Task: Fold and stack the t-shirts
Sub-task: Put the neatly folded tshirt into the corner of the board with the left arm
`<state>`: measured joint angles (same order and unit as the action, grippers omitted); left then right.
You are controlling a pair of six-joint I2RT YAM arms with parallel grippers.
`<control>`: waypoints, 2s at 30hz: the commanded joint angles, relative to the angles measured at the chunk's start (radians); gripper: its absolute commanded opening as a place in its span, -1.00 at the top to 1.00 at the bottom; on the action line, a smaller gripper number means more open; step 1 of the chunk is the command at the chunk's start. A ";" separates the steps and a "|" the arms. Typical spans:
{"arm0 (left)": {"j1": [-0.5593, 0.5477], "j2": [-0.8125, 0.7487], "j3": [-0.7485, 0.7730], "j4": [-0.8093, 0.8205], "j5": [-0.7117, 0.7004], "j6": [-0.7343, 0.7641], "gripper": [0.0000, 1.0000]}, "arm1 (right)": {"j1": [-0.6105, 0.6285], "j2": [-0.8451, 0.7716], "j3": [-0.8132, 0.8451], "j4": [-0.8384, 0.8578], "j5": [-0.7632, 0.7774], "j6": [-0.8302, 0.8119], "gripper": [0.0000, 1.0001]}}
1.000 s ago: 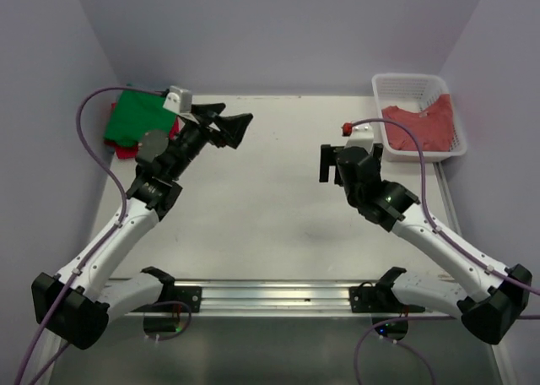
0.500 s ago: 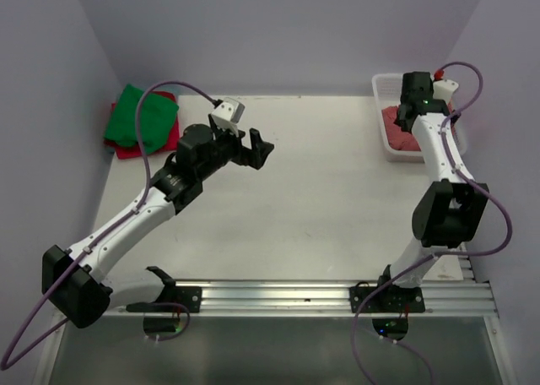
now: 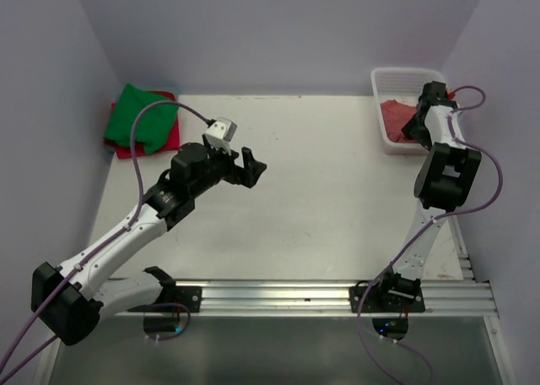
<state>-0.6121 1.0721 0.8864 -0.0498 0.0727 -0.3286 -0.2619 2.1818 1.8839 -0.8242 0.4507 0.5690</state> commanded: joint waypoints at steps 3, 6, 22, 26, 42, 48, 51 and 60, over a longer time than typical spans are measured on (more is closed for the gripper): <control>-0.009 0.000 -0.018 -0.004 -0.001 -0.026 -1.00 | 0.004 0.007 0.041 0.082 -0.200 -0.003 -0.92; -0.011 0.012 -0.023 0.001 0.009 -0.027 -1.00 | 0.006 -0.060 0.041 0.065 -0.219 -0.024 -0.94; -0.020 0.066 -0.056 0.079 0.048 -0.038 -1.00 | 0.027 -0.012 0.223 -0.004 -0.211 -0.044 -0.97; -0.020 0.040 -0.078 0.079 0.035 -0.047 -1.00 | 0.027 0.094 0.290 0.005 -0.216 -0.017 -0.97; -0.020 -0.021 -0.064 0.080 0.019 -0.046 -1.00 | 0.168 -0.279 -0.057 0.204 -0.225 -0.185 -0.98; -0.020 -0.031 -0.067 0.097 -0.016 -0.065 -1.00 | 0.396 -0.465 -0.268 0.281 -0.398 -0.276 -0.98; -0.018 -0.043 -0.067 0.093 -0.050 -0.085 -1.00 | 0.473 -0.533 -0.353 0.298 -0.447 -0.284 -0.98; -0.020 -0.112 -0.107 0.160 -0.133 -0.132 -0.99 | 0.546 -0.631 -0.453 0.323 -0.558 -0.316 -0.97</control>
<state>-0.6250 1.0027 0.7872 0.0067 -0.0200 -0.4362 0.2684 1.6249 1.4387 -0.5438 -0.0490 0.2878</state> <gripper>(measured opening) 0.997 0.987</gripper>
